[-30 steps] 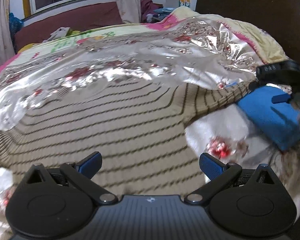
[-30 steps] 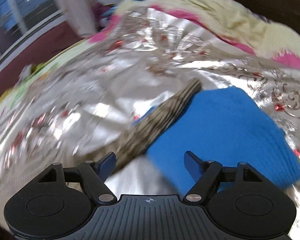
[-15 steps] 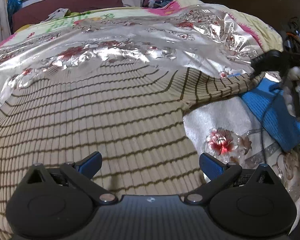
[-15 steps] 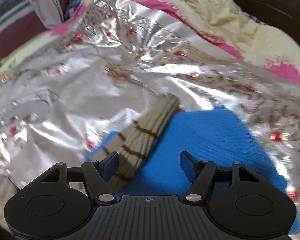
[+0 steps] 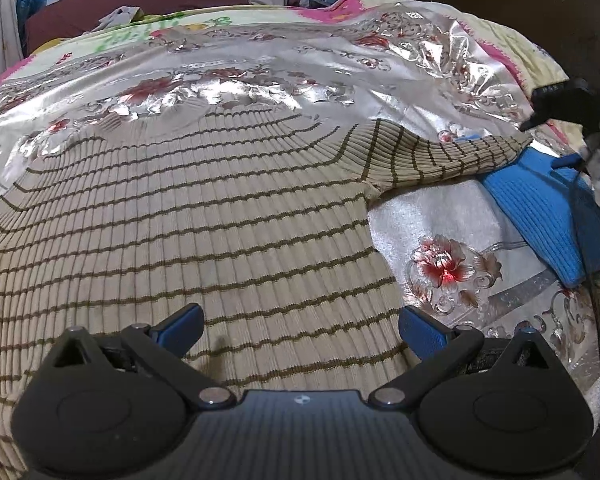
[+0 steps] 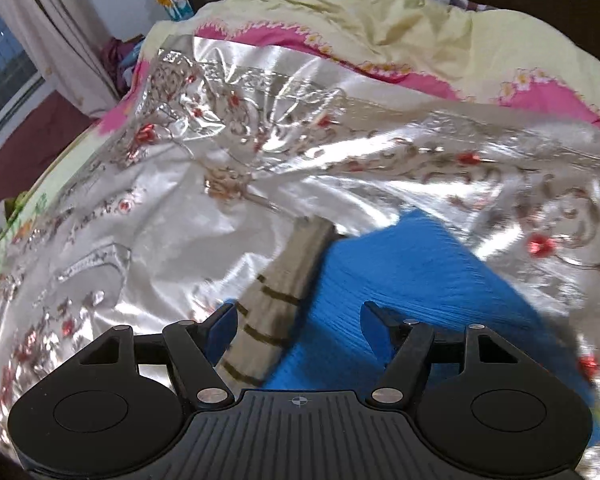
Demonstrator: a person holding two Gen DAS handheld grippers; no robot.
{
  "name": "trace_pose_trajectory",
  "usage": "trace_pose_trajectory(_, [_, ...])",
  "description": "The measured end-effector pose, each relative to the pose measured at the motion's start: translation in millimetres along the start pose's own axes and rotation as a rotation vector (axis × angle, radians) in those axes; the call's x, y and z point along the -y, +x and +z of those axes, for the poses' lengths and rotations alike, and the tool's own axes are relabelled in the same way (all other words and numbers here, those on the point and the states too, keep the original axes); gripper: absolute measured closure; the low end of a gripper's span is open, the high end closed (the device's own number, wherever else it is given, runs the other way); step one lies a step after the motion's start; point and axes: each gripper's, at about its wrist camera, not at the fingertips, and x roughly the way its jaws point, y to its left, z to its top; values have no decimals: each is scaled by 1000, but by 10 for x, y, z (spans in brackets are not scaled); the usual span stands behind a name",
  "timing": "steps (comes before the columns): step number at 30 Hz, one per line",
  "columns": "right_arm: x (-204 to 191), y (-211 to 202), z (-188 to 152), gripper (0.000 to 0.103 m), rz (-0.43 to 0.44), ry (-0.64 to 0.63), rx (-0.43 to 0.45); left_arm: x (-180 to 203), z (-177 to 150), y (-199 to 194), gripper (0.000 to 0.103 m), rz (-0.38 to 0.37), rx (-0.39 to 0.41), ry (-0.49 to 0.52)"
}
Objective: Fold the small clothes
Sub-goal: 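Move the right gripper to the sleeve cuff beside the blue cloth and grasp it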
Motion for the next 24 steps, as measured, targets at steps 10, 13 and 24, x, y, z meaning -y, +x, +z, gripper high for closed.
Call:
trace_pose_trajectory(10, [-236,350,-52,66,-54,-25,-87,6,-48,101,0,-23,-39,-7])
trace_pose_trajectory(13, [-143,395,-82,81,-66,-12,-97,-20,-63,94,0,-31,-41,-17])
trace_pose_trajectory(24, [212,108,-67,77,0,44,-76,-81,-149,25,0,-49,-48,-43])
